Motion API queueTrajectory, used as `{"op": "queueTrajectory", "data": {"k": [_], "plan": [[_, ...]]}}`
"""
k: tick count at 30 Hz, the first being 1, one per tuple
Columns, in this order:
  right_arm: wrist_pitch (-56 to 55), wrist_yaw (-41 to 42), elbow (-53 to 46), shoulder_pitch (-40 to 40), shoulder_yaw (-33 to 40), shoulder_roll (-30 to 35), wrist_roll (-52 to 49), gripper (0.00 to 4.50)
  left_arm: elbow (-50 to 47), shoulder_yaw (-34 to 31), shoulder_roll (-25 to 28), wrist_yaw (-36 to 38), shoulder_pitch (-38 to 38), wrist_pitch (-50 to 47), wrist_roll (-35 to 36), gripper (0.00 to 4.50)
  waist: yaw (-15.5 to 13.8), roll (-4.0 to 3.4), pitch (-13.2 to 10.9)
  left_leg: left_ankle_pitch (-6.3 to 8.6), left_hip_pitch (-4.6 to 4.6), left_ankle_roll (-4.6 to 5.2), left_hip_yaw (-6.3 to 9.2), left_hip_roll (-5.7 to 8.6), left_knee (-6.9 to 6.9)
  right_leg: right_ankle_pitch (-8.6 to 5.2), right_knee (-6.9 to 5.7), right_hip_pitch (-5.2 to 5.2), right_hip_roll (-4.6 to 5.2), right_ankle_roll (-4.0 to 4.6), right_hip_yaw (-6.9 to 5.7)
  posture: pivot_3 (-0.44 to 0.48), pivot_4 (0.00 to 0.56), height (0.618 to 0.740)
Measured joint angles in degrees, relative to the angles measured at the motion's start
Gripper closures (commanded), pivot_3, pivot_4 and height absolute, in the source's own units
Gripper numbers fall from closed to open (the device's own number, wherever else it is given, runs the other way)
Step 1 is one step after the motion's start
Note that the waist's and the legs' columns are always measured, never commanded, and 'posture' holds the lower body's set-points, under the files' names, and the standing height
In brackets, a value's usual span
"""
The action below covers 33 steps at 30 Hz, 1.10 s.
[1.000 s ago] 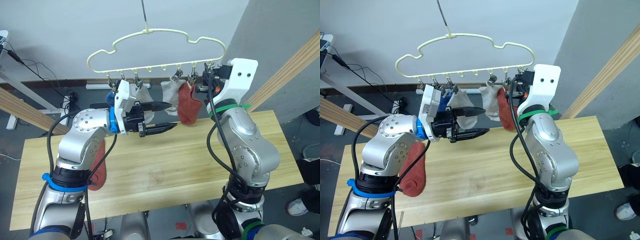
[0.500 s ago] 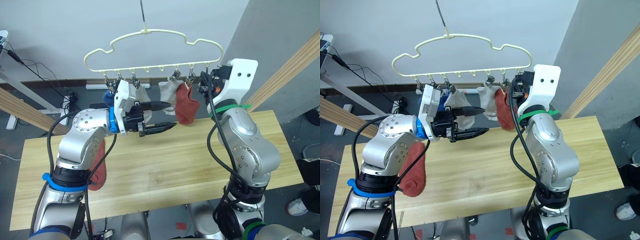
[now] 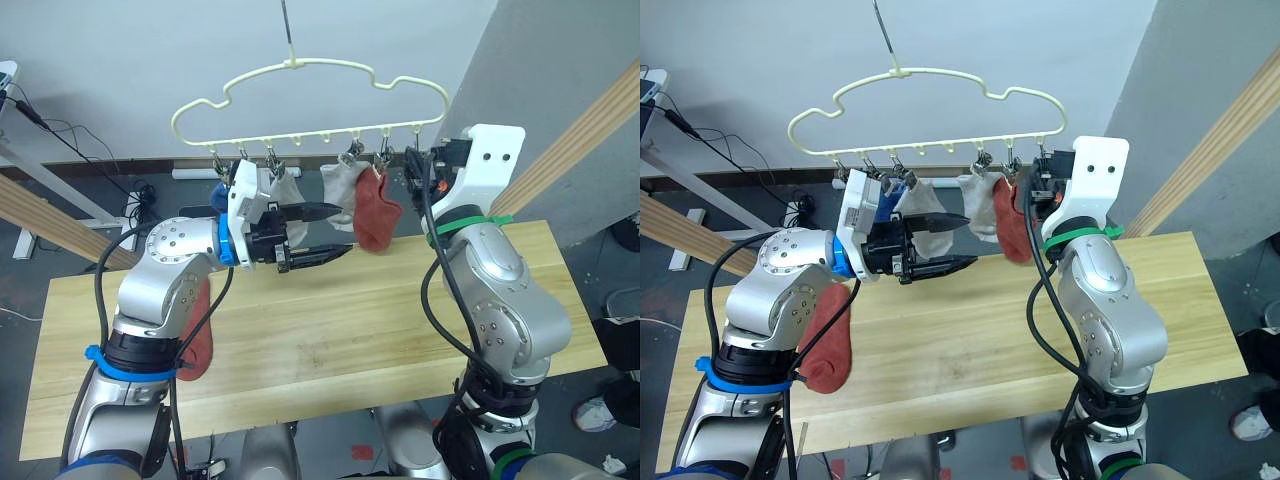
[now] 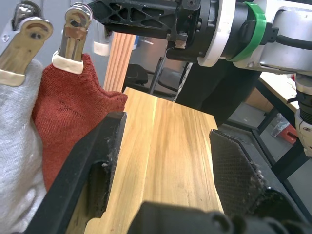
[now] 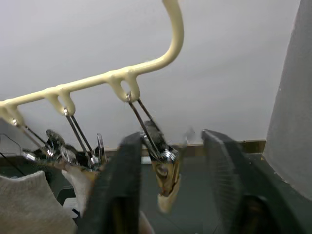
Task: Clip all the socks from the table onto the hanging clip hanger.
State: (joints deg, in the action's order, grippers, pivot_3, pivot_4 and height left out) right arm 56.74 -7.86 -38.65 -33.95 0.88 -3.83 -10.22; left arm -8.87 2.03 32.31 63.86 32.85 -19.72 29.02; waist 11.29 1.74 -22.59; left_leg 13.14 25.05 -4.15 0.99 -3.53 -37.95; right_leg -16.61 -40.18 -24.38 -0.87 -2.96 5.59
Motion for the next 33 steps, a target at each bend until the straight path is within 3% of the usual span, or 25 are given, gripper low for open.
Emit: {"op": "queueTrajectory", "data": {"k": [33], "plan": [[-1.5,-0.1,5.1,-2.0,-1.0,-2.8,0.2,2.53,0.0,0.1,0.0,-0.5,0.8,0.1,-0.1,1.44,0.0,0.0,0.0,-0.01,0.0,0.01,0.01,-0.01,-0.01,0.0,-0.04,0.0,0.0,0.0,-0.01,-0.333,0.332,0.73]]}}
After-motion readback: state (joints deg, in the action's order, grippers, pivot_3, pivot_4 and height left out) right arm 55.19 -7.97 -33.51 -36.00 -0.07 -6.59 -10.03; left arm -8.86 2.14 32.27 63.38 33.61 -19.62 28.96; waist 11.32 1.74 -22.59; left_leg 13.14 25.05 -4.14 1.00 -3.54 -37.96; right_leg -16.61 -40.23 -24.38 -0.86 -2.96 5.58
